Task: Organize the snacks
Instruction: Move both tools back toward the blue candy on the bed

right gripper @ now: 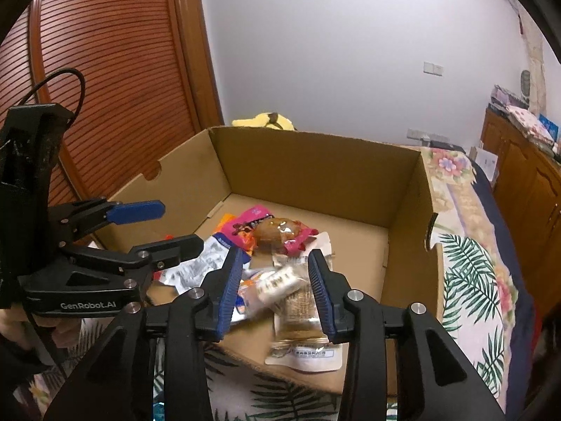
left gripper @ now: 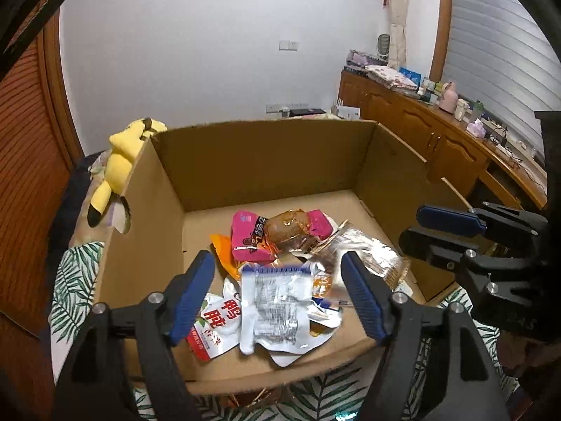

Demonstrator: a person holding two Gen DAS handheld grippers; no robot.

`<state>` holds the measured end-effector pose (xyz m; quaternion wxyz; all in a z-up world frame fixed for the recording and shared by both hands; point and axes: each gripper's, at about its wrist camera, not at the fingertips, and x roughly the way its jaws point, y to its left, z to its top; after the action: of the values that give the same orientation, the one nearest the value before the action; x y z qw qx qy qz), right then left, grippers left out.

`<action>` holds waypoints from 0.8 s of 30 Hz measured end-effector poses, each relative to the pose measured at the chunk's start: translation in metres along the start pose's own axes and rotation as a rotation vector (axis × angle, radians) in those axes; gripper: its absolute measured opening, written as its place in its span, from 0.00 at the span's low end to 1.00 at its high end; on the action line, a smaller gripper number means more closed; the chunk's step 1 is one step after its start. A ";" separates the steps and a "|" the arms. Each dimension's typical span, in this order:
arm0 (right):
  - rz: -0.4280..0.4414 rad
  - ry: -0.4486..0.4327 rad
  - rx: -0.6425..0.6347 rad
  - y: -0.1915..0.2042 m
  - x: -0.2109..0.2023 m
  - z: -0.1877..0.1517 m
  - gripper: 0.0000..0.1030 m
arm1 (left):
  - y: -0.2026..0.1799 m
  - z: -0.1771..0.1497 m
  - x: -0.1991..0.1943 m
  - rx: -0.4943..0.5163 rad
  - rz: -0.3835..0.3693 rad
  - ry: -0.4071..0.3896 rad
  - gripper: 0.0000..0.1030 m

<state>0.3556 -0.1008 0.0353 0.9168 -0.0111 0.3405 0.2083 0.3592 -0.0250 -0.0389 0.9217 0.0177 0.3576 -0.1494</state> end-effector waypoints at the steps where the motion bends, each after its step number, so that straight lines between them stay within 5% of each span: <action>1: 0.000 -0.006 0.000 0.001 -0.004 -0.001 0.38 | 0.000 -0.001 -0.006 -0.001 -0.003 -0.008 0.74; 14: 0.035 -0.080 0.053 0.032 -0.087 -0.045 0.38 | 0.003 -0.036 -0.093 0.051 -0.004 -0.125 0.83; 24: 0.044 0.012 0.065 0.063 -0.067 -0.089 0.41 | 0.019 -0.087 -0.118 0.024 0.023 -0.140 0.85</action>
<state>0.2305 -0.0826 0.0166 0.9097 0.0247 0.3529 0.2174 0.2249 0.0369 -0.0267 0.9458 0.0227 0.2901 -0.1439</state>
